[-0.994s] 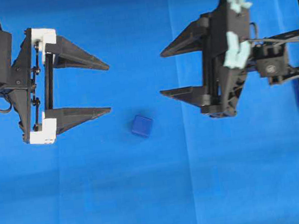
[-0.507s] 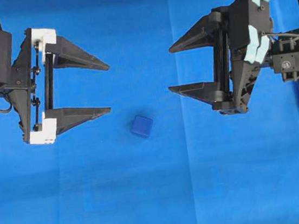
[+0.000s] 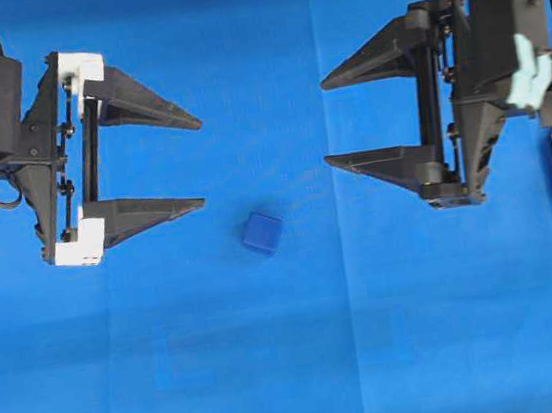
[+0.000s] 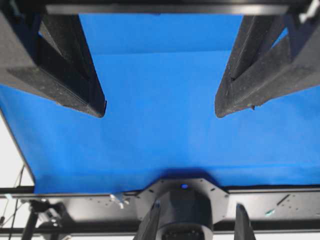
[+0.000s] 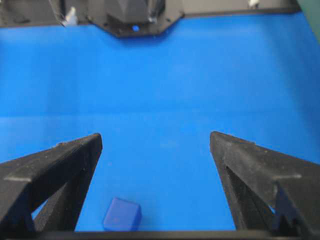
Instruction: Handover the blue block to the right arm after grasping it with the left arm, then place it in the designated position.
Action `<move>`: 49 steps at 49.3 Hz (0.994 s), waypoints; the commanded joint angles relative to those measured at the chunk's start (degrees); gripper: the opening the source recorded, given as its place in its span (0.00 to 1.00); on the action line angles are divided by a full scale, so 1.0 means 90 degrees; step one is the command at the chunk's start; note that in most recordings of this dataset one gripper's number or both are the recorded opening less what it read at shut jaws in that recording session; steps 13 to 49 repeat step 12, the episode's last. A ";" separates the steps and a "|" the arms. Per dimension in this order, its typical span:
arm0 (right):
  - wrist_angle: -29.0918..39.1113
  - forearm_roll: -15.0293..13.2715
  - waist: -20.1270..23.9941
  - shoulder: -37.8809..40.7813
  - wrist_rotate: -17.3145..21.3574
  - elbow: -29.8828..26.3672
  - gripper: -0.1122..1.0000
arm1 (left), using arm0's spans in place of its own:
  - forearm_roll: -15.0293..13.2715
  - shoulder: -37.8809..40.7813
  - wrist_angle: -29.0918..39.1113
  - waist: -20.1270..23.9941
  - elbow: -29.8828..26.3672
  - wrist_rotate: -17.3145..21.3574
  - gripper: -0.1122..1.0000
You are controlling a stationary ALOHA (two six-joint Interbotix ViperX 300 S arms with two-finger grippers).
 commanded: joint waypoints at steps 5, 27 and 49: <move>-0.0156 -0.0117 0.0020 -0.0195 -0.0010 -0.0020 0.97 | -0.0010 -0.0166 -0.0029 0.0010 -0.0107 0.0000 0.94; -0.0176 -0.0176 0.0020 -0.0176 -0.0010 -0.0029 0.96 | -0.0010 -0.0166 -0.0029 0.0010 -0.0107 -0.0010 0.94; -0.0176 -0.0176 0.0020 -0.0176 -0.0010 -0.0029 0.96 | -0.0010 -0.0166 -0.0029 0.0010 -0.0107 -0.0010 0.94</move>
